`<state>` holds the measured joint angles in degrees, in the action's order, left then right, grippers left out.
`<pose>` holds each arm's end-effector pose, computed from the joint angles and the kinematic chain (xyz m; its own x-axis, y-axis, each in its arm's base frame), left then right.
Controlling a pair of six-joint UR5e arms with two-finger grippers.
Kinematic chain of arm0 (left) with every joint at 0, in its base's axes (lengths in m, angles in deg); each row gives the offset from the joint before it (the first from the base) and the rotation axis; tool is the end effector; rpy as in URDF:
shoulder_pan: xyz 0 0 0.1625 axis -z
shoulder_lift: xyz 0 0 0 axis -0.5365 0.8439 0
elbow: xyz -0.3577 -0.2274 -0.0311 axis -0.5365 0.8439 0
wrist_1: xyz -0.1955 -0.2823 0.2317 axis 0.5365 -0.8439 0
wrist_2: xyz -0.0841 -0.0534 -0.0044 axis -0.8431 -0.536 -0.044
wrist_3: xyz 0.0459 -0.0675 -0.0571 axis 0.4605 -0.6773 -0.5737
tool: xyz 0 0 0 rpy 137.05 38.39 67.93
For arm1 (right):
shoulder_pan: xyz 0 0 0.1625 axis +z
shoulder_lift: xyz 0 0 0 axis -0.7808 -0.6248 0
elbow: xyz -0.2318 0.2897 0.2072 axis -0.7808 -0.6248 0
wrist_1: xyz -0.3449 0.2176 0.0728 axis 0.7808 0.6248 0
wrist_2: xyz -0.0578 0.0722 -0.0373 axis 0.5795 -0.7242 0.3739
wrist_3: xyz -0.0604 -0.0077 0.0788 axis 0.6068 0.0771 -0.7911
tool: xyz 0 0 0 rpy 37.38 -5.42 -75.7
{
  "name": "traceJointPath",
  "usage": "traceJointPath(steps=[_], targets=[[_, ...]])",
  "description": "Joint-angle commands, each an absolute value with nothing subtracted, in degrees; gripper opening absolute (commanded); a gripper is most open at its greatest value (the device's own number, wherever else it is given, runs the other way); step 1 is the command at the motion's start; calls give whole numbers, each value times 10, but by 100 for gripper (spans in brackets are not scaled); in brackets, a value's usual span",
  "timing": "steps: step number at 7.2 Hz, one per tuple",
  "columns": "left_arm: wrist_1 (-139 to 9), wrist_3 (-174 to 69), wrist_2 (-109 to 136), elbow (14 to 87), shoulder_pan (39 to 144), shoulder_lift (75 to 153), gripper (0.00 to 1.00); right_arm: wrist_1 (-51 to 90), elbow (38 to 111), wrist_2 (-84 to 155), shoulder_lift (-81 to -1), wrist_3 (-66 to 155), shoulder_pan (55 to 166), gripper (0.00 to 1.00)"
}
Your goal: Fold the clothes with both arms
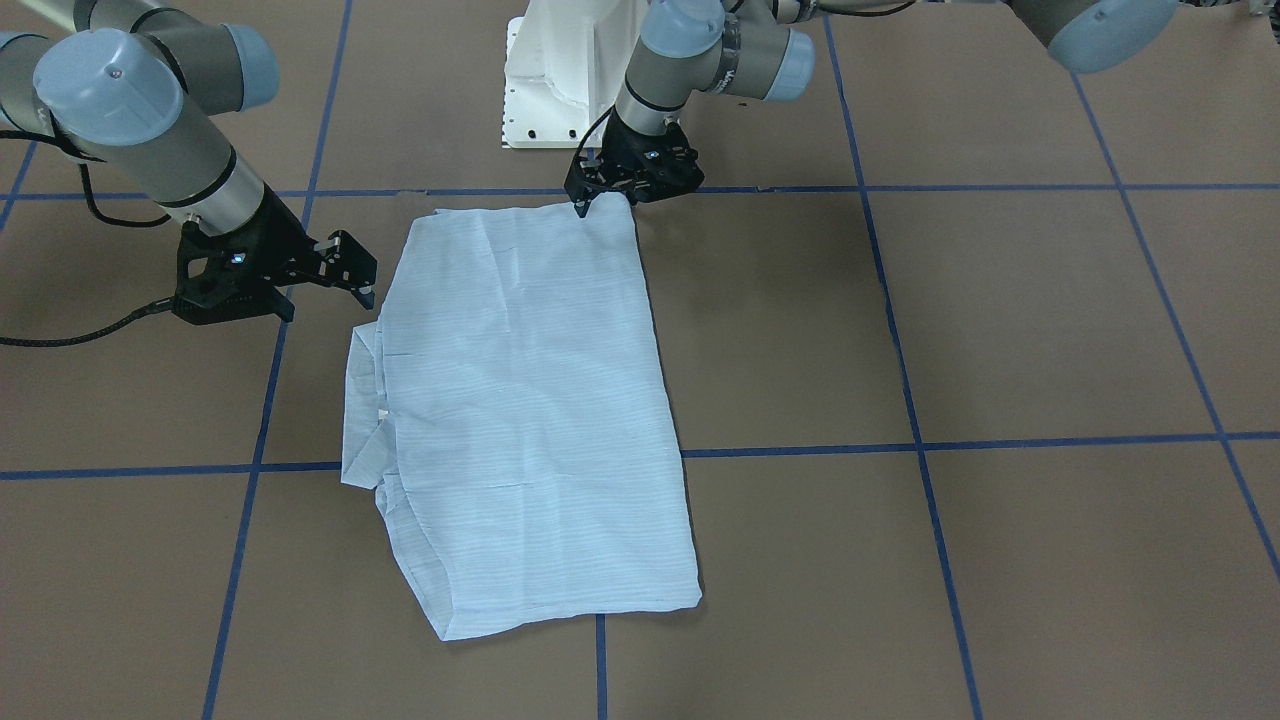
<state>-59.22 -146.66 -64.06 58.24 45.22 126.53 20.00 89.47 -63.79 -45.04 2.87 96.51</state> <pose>0.6152 -0.2600 0.2238 0.4132 -0.4242 -0.8058 0.2301 0.9048 -0.3583 -0.3460 -0.4617 0.3395 0.5853 -0.0403 0.8098 -0.0227 0.9976 0.0661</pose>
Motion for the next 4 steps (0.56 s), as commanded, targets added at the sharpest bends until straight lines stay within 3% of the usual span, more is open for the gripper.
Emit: traceJointPath(steps=[1, 4], targets=[[-593, -1468, -640, 582, 453, 1265, 41, 200, 894, -638, -451, 29, 965, 100], [-592, -1468, -640, 589, 462, 1265, 18, 200, 895, -638, -452, 29, 965, 100]])
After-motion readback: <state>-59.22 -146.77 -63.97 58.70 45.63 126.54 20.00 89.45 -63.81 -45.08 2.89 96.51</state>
